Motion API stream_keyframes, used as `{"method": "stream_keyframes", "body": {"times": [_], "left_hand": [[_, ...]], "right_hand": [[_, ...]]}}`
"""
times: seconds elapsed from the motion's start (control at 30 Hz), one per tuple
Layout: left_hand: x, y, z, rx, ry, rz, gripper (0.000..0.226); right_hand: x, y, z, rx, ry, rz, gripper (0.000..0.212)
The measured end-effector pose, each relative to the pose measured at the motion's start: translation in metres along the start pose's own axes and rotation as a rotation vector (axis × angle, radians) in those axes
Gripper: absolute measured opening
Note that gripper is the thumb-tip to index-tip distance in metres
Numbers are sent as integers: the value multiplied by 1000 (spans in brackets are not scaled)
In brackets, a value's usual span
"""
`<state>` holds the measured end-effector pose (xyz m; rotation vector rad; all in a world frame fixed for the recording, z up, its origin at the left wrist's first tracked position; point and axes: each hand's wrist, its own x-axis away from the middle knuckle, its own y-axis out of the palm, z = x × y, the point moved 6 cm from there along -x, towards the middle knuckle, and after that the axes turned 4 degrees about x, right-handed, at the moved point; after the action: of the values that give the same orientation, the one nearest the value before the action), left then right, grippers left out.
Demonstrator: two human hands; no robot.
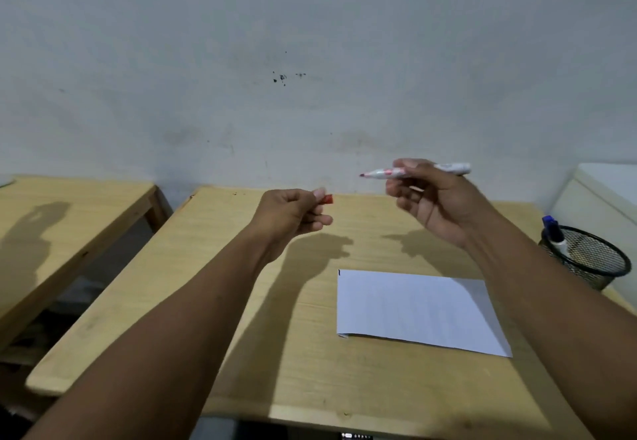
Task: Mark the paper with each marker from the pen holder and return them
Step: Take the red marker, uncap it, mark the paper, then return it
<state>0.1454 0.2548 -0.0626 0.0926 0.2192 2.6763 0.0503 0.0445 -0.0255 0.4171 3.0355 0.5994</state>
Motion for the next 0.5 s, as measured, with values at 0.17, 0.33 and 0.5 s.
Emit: {"method": "stream_keyframes", "body": {"times": [0.17, 0.33, 0.5], "left_hand": [[5, -14, -23, -638, 43, -174, 19], [13, 5, -52, -951, -21, -301, 11], [12, 2, -57, -958, -102, -328, 30]], "right_hand": [[11, -15, 2, 181, 32, -23, 17], [19, -4, 65, 442, -31, 117, 10], [26, 0, 104, 455, -9, 185, 12]]}}
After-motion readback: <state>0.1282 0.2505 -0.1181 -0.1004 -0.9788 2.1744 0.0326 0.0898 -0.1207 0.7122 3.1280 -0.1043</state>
